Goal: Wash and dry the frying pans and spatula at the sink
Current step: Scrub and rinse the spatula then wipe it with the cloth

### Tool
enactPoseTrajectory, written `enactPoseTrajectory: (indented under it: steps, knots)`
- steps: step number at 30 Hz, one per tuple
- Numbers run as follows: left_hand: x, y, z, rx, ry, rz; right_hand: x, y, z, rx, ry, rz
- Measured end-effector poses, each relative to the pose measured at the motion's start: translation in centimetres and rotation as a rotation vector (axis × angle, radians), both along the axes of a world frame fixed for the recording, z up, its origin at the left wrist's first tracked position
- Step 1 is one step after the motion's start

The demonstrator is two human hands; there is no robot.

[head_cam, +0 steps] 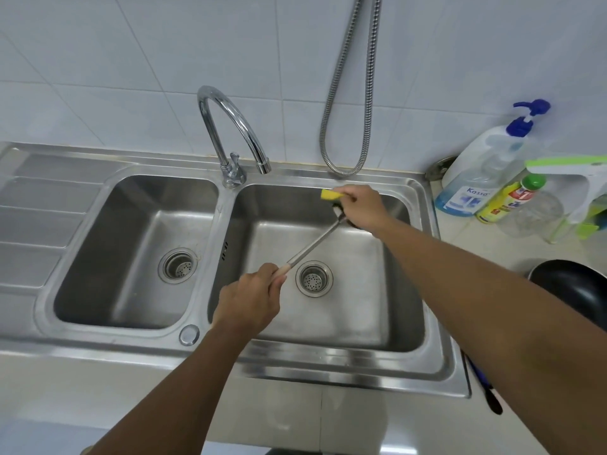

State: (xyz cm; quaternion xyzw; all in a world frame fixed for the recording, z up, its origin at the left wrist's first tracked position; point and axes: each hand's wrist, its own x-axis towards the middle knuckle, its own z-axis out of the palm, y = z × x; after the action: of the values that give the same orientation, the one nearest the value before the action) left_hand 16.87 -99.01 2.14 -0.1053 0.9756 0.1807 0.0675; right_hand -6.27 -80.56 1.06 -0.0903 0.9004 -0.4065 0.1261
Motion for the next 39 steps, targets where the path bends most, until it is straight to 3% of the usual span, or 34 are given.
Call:
enactPoseTrajectory:
  steps: [3,7,12,21,24,29,32,35,39]
  knots:
    - [-0.4,0.0,0.2,0.032,0.002,0.054,2.8,-0.8,-0.2,-0.099,0.224,0.26]
    - [-0.1,0.7,0.1,0.023,0.034,0.04,1.0,2.7,-1.6,0.02,0.14,-0.119]
    - [-0.4,1.2,-1.0,0.1,-0.036,0.12,3.4,4.8,-2.4,-0.038,0.137,0.112]
    - [-1.5,6.1,-2.4,0.483,-0.042,0.387,2.6,18.1,-2.8,0.177,0.187,-0.401]
    - [-1.2,8.1,-1.8,0.64,-0.085,0.453,2.9,21.3,-4.0,0.351,0.064,-0.286]
    - [-0.5,10.0,-1.4,0.859,-0.139,0.502,3.2,23.5,-4.8,0.444,0.053,-0.106]
    - [-0.3,10.4,-0.8,0.891,-0.167,0.507,3.0,23.1,-3.3,0.544,0.214,-0.11]
    - [-0.1,10.0,-0.7,0.872,-0.188,0.493,2.8,20.5,-1.2,0.352,0.348,-0.034]
    - [-0.2,8.5,-0.7,0.827,-0.2,0.475,2.3,13.0,1.3,0.165,0.414,0.308]
